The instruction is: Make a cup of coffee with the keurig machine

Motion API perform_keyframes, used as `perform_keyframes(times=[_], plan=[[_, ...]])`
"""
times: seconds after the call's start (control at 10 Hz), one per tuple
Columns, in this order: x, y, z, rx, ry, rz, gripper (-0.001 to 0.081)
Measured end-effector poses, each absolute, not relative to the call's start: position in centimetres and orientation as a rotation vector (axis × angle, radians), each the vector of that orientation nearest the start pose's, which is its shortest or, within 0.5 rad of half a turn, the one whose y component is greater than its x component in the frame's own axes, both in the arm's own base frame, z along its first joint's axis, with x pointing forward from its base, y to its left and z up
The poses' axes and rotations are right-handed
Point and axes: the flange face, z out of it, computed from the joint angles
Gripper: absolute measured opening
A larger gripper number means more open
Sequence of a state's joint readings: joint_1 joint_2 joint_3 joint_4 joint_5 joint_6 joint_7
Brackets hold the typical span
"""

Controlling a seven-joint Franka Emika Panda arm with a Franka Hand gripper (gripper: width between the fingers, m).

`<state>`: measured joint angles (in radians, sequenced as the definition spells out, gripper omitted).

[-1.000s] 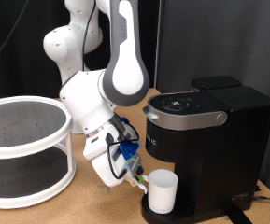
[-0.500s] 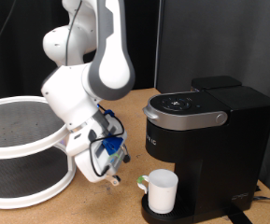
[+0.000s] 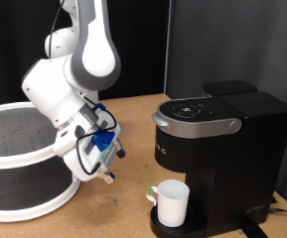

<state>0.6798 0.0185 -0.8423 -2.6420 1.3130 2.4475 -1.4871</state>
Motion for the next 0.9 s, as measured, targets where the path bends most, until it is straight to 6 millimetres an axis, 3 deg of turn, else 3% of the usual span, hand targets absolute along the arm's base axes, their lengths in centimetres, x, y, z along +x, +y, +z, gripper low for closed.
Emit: perform_keyframes(times=[0.4,0.9], plan=[[40.4,-6.7,23.5,-2.515,-0.209,-0.541,0.0800],[41.1,-7.1,27.6,-2.479,-0.208,-0.533,0.0800]])
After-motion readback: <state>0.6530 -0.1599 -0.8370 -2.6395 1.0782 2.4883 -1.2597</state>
